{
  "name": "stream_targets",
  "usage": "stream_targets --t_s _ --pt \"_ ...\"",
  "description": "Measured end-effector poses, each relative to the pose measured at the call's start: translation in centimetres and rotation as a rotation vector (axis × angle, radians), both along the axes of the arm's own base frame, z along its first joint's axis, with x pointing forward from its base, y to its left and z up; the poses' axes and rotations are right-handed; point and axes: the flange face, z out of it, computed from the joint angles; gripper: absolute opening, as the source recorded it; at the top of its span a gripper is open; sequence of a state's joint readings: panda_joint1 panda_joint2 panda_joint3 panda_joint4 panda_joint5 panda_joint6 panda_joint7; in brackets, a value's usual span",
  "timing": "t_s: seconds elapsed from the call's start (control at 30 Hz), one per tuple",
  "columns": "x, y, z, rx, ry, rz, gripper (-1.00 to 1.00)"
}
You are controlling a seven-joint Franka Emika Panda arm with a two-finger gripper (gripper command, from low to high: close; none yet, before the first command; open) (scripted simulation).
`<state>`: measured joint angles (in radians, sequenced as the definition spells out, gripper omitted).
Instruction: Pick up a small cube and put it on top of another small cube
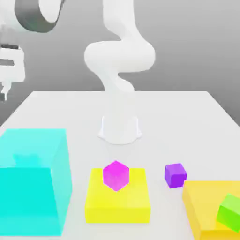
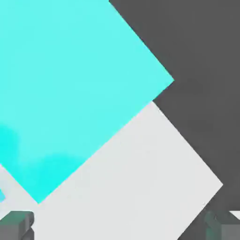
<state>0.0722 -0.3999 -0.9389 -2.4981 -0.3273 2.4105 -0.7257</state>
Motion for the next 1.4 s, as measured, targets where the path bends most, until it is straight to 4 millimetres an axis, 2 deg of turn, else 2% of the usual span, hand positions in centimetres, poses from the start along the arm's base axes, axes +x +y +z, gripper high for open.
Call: stream_targets --t_s 0.13,0.27,0.3,0.37,0.63,0.7,0.87,1.03,1.1,1.27,1.4 --pt "-5.0 -3.5 -3.8 0.015 0.094 0.048 0.0" --pt "-10.8 -6.1 -7.1 0.043 0.18 0.095 0.0" --pt "-11.9 -6.5 -7.8 0.05 0.201 0.117 0.0" --pt "-12.5 -6.4 -8.9 0.058 0.243 0.197 0.0" --pt "-12.0 -4.7 -12.5 0.097 0.403 0.594 0.0" --pt "-11.3 -3.6 -13.2 0.076 0.411 0.741 0.0" --pt "-8.6 0.6 -14.9 -0.022 0.369 1.173 0.0" --pt "-6.0 6.1 -16.6 -0.135 0.283 1.607 0.0" --pt "-5.7 7.8 -17.3 -0.161 0.248 1.762 0.0" --pt "-6.5 9.4 -18.7 -0.161 0.196 2.001 0.0" --pt "-6.2 9.3 -19.4 -0.179 0.184 2.028 0.0"
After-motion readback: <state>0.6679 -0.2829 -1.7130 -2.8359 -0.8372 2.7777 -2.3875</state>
